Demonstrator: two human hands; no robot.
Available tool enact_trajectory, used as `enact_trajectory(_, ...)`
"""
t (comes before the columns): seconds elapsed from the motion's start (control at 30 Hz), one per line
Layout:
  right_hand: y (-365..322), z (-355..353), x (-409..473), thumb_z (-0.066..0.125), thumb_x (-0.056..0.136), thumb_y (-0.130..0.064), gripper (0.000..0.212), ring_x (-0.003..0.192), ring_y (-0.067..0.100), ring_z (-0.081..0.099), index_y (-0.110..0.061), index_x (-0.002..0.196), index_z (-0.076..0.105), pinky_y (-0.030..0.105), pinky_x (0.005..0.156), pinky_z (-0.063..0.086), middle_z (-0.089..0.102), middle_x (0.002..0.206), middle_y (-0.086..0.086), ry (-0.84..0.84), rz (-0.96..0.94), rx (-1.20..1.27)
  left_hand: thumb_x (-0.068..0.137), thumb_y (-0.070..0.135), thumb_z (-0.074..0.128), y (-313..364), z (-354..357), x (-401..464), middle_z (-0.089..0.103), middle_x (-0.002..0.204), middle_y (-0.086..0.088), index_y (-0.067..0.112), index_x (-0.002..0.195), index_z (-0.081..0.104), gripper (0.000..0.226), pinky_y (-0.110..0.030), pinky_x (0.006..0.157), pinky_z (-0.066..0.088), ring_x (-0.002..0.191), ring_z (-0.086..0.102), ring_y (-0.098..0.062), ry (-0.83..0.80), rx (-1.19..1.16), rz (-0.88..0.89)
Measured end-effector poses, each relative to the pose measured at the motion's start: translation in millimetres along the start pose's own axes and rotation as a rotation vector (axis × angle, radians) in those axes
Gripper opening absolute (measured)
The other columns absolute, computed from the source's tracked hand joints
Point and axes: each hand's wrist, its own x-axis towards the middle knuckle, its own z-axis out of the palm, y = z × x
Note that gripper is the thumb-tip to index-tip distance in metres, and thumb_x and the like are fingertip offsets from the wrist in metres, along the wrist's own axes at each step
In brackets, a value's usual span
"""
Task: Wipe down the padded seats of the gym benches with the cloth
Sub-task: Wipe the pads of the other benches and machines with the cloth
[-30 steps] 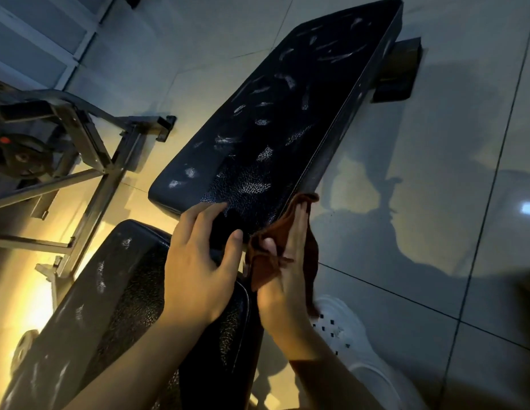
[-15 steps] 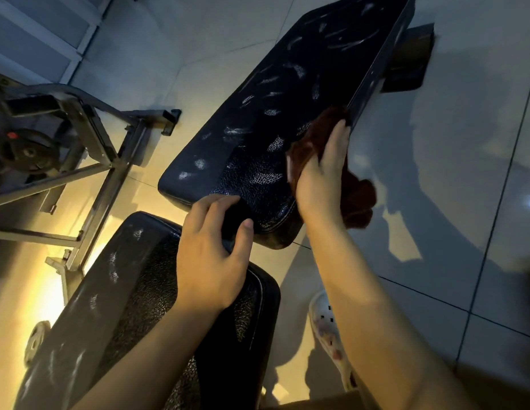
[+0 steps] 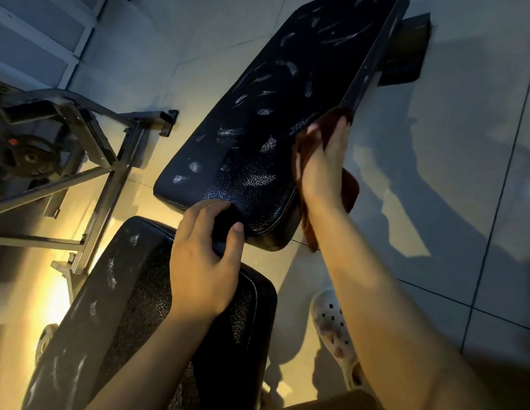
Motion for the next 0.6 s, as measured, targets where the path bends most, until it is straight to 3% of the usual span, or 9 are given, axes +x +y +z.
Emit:
enact_trajectory(0.2, 3.3, -3.0, 12.9, 0.029, 0.103, -0.043, 0.064, 0.151, 0.018, 0.003, -0.015, 0.156, 0.006, 0.040, 0.123, 0.002, 0.003, 0.164, 0.006, 0.007, 0.001, 0.006, 0.089, 0.042, 0.045, 0.3, -0.6, -0.8, 0.050, 0.116, 0.013, 0.015, 0.119, 0.061, 0.043, -0.022, 0.092, 0.038, 0.110, 0.049, -0.007, 0.007, 0.002, -0.008)
enact_trajectory(0.3, 6.7, 1.0, -30.8, 0.034, 0.094, -0.051, 0.073, 0.151, 0.015, 0.006, -0.016, 0.156, 0.013, 0.039, 0.124, 0.008, 0.007, 0.164, 0.002, -0.003, -0.045, 0.057, 0.089, 0.043, 0.045, -0.4, -1.4, -2.6, 0.051, 0.117, 0.012, 0.017, 0.120, 0.061, 0.043, -0.010, 0.093, 0.032, 0.112, 0.049, -0.008, 0.000, 0.015, -0.008)
enact_trajectory(0.4, 15.8, 2.2, -77.9, 0.030, 0.100, -0.039, 0.062, 0.150, 0.007, -0.001, -0.023, 0.154, 0.006, 0.038, 0.124, 0.005, 0.002, 0.164, -0.004, -0.057, -0.120, 0.101, 0.089, 0.043, 0.045, 0.8, -2.2, -3.0, 0.054, 0.118, 0.009, 0.017, 0.119, 0.061, 0.043, -0.004, 0.091, 0.029, 0.112, 0.050, -0.010, -0.006, 0.017, -0.025)
enact_trajectory(0.53, 19.7, 2.3, -100.0, 0.022, 0.097, -0.061, 0.052, 0.148, 0.001, -0.003, -0.042, 0.143, 0.005, 0.027, 0.122, 0.004, 0.002, 0.160, -0.011, -0.119, -0.081, 0.129, 0.089, 0.042, 0.045, 4.7, -2.6, -2.7, 0.051, 0.117, 0.012, 0.016, 0.119, 0.061, 0.043, 0.000, 0.089, 0.026, 0.111, 0.047, -0.005, 0.001, 0.022, -0.025)
enact_trajectory(0.6, 18.7, 1.4, -90.4, 0.023, 0.097, -0.062, 0.065, 0.149, 0.004, 0.000, -0.029, 0.152, 0.014, 0.029, 0.123, 0.006, 0.005, 0.162, -0.006, -0.099, -0.102, 0.078, 0.089, 0.041, 0.046, 5.5, -2.8, -2.6, 0.052, 0.117, 0.011, 0.015, 0.119, 0.061, 0.042, -0.001, 0.090, 0.027, 0.111, 0.047, -0.005, -0.002, 0.023, -0.020)
